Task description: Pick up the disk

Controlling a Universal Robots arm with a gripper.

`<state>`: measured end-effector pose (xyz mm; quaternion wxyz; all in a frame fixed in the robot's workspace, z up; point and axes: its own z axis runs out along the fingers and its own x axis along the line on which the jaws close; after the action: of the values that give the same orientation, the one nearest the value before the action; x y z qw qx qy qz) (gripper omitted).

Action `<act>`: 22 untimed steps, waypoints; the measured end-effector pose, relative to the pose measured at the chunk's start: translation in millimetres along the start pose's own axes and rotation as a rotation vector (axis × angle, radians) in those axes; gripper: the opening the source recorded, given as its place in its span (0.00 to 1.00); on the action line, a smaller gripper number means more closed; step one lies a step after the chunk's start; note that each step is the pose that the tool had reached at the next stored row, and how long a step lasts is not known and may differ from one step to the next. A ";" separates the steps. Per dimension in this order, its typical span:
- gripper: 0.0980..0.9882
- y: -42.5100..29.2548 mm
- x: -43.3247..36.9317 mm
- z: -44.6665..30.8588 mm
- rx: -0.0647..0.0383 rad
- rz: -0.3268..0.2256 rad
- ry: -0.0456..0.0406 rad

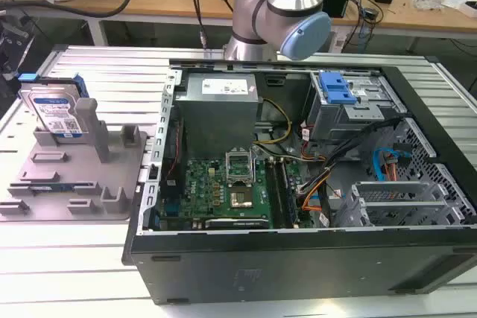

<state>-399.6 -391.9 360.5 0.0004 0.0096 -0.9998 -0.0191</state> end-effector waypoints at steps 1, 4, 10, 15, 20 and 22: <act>0.01 0.0 0.0 0.0 0.000 0.000 0.0000; 0.01 0.0 0.0 0.0 0.000 0.000 0.0000; 0.01 0.0 0.1 0.0 0.000 -0.006 0.0003; 0.01 0.0 0.0 0.0 0.000 -0.108 0.0041; 0.01 0.0 0.0 0.4 0.000 -0.280 0.0107; 0.01 0.0 0.0 0.6 0.000 -0.318 0.0122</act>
<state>-399.6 -391.9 359.9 0.0035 0.1680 -0.9856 -0.0188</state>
